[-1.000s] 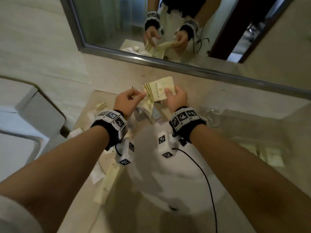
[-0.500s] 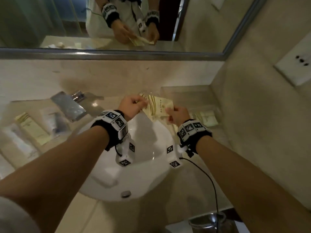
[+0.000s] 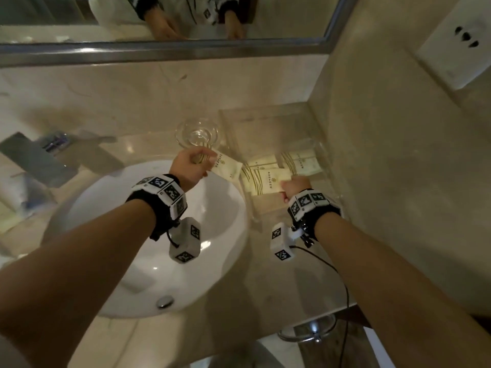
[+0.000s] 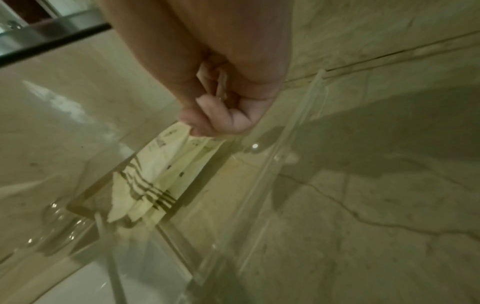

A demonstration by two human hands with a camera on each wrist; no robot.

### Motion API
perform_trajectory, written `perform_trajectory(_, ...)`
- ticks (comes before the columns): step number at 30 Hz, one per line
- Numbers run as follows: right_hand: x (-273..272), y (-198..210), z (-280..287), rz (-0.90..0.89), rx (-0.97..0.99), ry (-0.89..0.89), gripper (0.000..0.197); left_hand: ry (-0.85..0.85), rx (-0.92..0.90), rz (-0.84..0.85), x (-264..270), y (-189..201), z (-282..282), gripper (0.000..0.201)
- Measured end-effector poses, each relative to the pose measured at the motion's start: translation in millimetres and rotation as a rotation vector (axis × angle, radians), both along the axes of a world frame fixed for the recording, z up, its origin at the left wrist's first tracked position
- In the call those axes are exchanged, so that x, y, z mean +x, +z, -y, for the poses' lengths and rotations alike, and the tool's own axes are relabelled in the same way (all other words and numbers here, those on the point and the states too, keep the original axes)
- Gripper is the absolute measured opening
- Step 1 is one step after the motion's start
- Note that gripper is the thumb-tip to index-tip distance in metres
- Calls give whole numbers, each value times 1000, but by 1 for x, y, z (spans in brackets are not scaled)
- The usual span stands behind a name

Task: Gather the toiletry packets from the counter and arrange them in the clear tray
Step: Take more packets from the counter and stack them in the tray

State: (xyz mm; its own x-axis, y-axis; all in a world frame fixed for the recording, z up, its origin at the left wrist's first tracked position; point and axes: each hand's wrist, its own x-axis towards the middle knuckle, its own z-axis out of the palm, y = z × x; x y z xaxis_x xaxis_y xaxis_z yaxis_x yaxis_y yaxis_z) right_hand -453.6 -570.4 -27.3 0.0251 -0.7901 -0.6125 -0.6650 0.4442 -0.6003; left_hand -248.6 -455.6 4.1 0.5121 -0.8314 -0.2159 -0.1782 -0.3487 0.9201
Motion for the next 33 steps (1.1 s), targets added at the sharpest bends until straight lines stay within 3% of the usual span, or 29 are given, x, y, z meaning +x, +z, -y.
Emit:
perform_trajectory(3, 8, -8, 3, 45, 0, 62, 34, 25, 34, 1, 2, -5, -3, 31)
perform_trajectory(9, 23, -5, 9, 195, 6, -160, 37, 54, 38, -49, 9, -7, -7, 54)
perform_trajectory(16, 30, -2, 8, 366, 26, -199, 51, 42, 52, -80, 6, -1, -8, 70)
perform_trajectory(21, 29, 9, -1, 303, -61, -169, 44, 13, 45, -155, 0, 7, -3, 69)
perform_trajectory(24, 23, 21, -9, 213, -45, -161, 49, -4, 23, -218, -8, 14, 4, 62)
perform_trajectory(27, 18, 28, -14, 297, 15, -151, 58, 43, -3, -329, -16, 16, 15, 60)
perform_trajectory(33, 3, 33, -23, 621, 132, -20, 21, -36, -33, -394, -46, 15, 31, 54)
